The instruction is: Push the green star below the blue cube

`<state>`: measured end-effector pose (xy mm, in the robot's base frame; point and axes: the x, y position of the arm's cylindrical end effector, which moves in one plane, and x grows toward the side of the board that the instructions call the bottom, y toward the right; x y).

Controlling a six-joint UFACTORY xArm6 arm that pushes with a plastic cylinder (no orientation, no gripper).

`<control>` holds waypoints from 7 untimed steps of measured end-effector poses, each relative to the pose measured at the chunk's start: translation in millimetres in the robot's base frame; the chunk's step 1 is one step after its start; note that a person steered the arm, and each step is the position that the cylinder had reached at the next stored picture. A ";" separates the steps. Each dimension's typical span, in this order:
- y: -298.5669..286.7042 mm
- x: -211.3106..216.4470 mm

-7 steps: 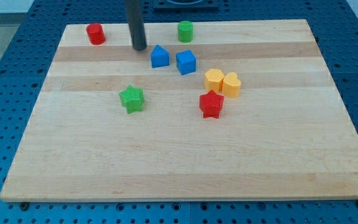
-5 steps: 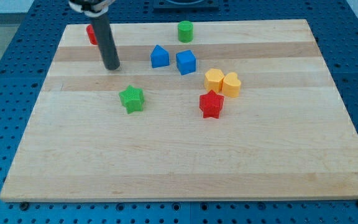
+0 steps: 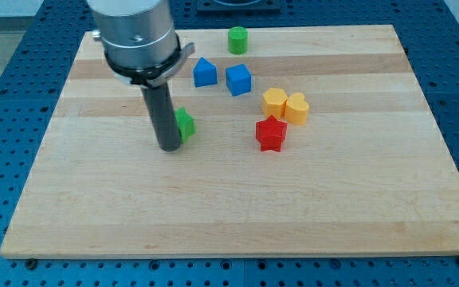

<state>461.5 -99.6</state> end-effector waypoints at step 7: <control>3.5 -75.6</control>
<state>385.9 -96.1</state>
